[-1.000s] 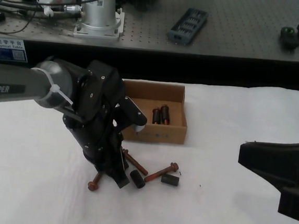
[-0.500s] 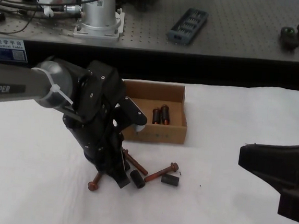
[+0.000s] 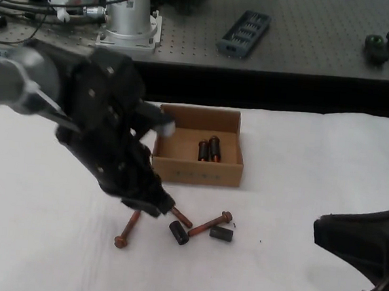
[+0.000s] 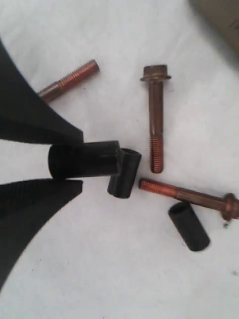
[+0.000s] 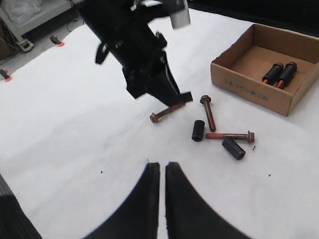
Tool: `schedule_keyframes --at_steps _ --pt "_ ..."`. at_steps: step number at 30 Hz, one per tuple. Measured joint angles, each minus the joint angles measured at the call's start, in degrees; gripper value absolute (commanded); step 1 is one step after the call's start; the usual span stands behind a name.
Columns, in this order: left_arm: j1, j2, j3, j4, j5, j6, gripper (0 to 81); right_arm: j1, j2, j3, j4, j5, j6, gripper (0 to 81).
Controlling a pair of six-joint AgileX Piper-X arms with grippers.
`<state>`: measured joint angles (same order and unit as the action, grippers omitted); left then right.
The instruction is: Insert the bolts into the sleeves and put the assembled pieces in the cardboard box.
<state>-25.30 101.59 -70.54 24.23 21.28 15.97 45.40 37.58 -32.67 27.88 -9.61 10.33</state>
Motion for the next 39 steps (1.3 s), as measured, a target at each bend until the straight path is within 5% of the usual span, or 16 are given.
schedule_keyframes --at_steps 10,20,30,39 --pt "0.68 -16.58 11.55 -1.91 1.70 -3.47 0.6 -1.92 6.99 -4.86 3.75 -3.09 -8.25 3.7" --pt "0.68 -33.56 29.75 -9.88 1.70 -10.84 0.6 -6.02 27.89 -21.28 12.40 -4.94 -36.85 3.7" --pt "0.68 -59.54 42.23 -10.67 -1.82 -15.97 0.6 -5.45 48.57 -35.24 13.99 -5.19 -49.61 3.7" --pt "0.68 -70.45 43.61 -4.34 -5.48 -16.40 0.6 -0.94 61.14 -47.09 16.88 -5.56 -59.83 3.7"
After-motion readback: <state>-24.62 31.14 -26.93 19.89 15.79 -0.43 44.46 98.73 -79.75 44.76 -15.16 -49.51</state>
